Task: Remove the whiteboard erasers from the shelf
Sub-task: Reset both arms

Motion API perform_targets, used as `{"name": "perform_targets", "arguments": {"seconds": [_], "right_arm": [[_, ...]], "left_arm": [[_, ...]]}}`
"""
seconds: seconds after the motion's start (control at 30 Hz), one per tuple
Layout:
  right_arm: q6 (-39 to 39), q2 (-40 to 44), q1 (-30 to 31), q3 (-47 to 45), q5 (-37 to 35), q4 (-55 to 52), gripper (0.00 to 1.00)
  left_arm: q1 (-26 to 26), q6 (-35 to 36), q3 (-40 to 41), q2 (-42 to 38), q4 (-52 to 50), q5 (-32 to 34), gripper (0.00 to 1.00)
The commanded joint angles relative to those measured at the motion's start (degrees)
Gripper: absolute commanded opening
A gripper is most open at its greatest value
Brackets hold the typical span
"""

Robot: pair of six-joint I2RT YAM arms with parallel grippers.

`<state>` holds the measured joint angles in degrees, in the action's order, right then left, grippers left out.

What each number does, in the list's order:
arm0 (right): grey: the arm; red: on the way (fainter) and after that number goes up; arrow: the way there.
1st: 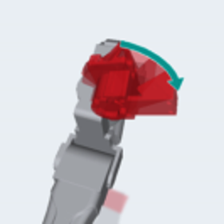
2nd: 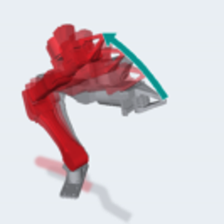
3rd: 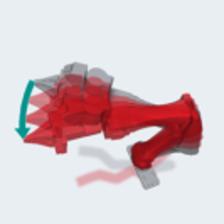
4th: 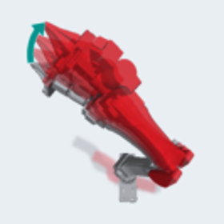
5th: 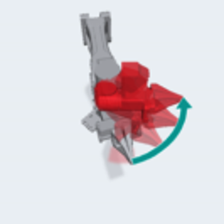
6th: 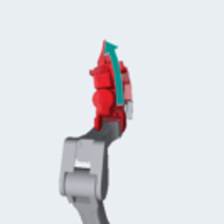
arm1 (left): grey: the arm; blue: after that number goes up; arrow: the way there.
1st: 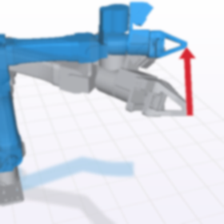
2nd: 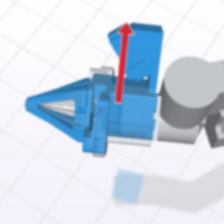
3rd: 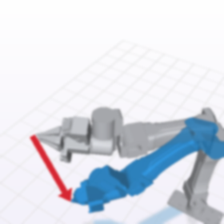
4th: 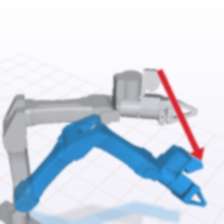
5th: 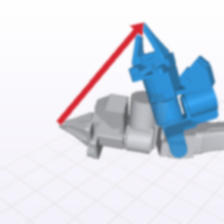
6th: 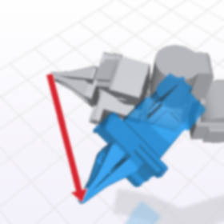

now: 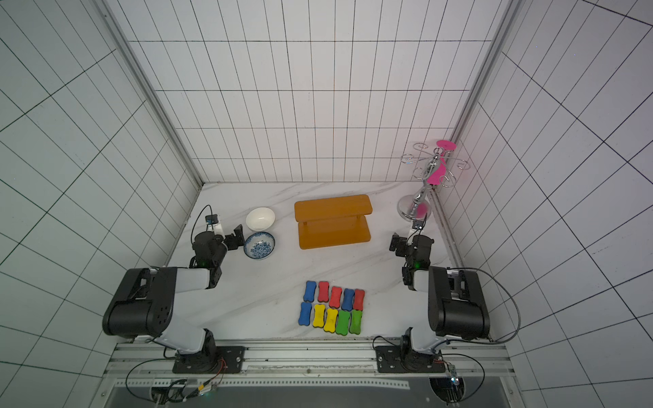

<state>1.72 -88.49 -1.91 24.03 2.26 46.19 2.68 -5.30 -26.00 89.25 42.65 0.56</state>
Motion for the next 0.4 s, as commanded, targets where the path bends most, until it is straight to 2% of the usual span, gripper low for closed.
{"name": "perform_targets", "arguments": {"seconds": [0.0, 0.37], "right_arm": [[-0.46, 0.16, -0.37, 0.9, 0.29, -0.08, 0.99], [-0.4, 0.16, -0.37, 0.91, 0.24, -0.08, 0.99]], "left_arm": [[-0.05, 0.31, -0.82, 0.47, -0.21, 0.12, 0.98], [-0.04, 0.23, 0.25, -0.18, 0.79, 0.34, 0.98]]}}
